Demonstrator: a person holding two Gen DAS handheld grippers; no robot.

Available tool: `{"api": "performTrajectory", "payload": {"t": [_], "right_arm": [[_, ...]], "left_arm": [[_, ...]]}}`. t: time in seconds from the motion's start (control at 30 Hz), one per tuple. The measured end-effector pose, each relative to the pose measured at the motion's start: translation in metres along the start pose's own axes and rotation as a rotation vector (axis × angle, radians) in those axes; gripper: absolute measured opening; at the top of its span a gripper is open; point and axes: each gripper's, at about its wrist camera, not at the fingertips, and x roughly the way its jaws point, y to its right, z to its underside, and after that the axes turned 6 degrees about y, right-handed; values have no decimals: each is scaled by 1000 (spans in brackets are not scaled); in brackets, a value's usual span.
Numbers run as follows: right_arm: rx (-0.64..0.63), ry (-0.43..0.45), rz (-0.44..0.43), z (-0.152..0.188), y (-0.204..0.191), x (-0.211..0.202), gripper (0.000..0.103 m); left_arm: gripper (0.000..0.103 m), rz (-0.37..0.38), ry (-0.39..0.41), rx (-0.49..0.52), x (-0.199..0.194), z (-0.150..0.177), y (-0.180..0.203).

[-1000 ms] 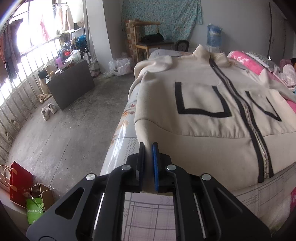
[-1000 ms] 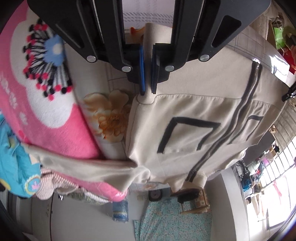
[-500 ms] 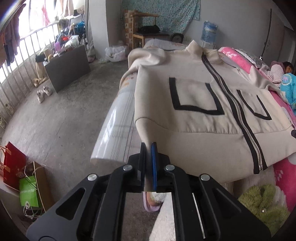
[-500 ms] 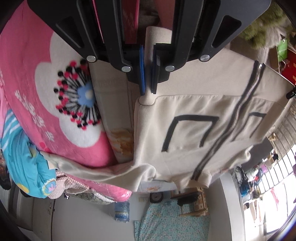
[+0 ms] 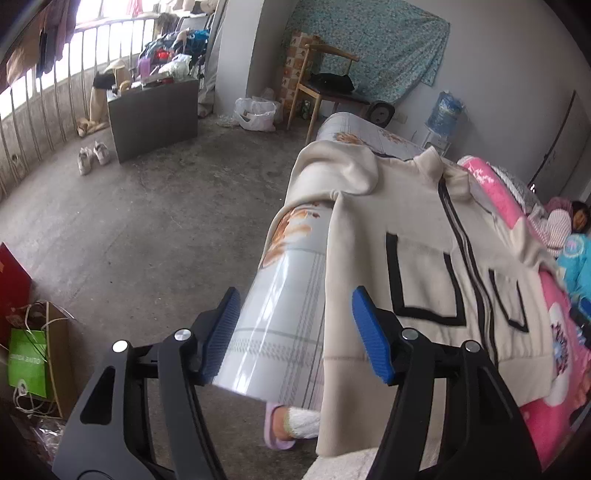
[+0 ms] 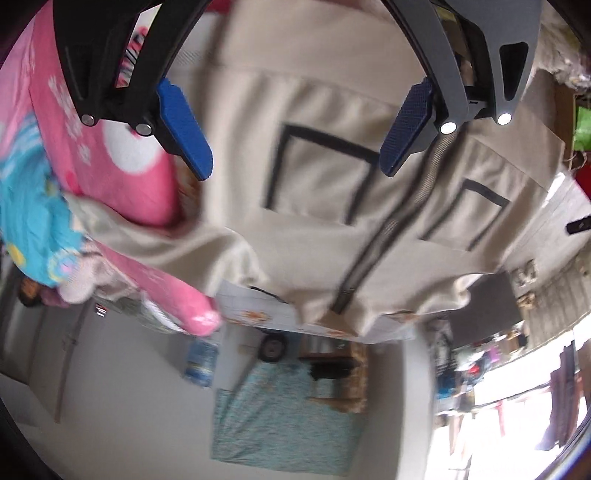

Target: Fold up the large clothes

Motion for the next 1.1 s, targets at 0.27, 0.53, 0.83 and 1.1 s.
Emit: {"api": "performTrajectory", "payload": {"t": [0.27, 0.53, 0.83, 1.1], "right_arm": [[-10, -86, -265, -59, -87, 82, 90], [-30, -244, -283, -55, -130, 165, 90], [-33, -290, -203, -58, -139, 218, 90], [-20, -284, -116, -56, -121, 235, 90]], "left_arm": [[76, 189, -158, -395, 97, -74, -71], [76, 509, -473, -1167, 258, -7, -148], [77, 488, -646, -1275, 355, 50, -150], [52, 472, -628, -1266, 400, 46, -172]]}}
